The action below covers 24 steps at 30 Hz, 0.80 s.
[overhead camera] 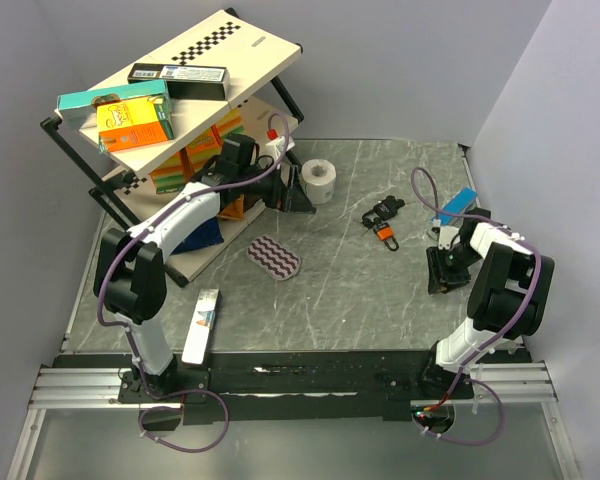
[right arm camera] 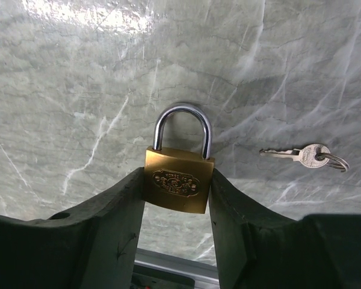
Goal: Lock with the key
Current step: Place the lock at the center of the board.
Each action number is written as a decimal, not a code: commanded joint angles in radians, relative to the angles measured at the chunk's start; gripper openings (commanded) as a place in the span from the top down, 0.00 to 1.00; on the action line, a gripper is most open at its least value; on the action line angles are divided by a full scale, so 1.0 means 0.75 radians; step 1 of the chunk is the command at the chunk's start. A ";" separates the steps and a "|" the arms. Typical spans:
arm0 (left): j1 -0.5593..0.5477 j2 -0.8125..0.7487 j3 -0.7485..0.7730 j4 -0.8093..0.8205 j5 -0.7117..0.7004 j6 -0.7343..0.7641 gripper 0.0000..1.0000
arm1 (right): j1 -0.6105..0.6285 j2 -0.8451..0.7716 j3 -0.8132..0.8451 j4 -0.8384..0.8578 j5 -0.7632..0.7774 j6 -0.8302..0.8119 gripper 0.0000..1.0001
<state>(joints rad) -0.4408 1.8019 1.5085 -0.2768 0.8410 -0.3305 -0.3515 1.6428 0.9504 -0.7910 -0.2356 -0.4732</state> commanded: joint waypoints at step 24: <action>0.037 -0.370 -0.003 -0.011 -0.351 0.242 0.04 | 0.393 -0.068 0.453 0.064 -0.150 0.136 0.23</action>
<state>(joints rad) -0.4267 1.5726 1.4754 -0.2607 0.5541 -0.2684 -0.1322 1.5490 1.2301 -0.8135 -0.3305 -0.4133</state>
